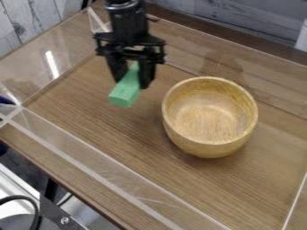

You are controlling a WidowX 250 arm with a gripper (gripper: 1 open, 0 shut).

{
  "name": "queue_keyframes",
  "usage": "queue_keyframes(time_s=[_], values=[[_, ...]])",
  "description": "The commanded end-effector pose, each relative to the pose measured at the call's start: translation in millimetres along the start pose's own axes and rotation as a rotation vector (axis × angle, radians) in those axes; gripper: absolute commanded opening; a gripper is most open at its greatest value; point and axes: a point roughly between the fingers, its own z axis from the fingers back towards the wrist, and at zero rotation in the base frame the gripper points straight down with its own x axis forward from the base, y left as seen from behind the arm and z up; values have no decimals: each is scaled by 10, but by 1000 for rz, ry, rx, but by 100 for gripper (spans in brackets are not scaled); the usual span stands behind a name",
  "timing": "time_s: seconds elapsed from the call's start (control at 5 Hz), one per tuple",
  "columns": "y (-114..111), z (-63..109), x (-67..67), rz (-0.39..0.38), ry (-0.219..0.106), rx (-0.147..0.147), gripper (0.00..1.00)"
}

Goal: Put the green block in the brown bowl

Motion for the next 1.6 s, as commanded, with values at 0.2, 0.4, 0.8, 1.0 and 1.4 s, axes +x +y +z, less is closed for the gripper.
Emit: queue_keyframes(time_s=[0.2,0.4,0.8,1.0,1.4], values=[[-661,114,258,-102,-68,-9,0],[-892,25,290,-151,-57,-12,0],[-1003,-118,313,-182,-46,-15,0],[-1021,-167,325,-189,-43,-15,0],[-1035,-229,349,-196,-39,-17,0]])
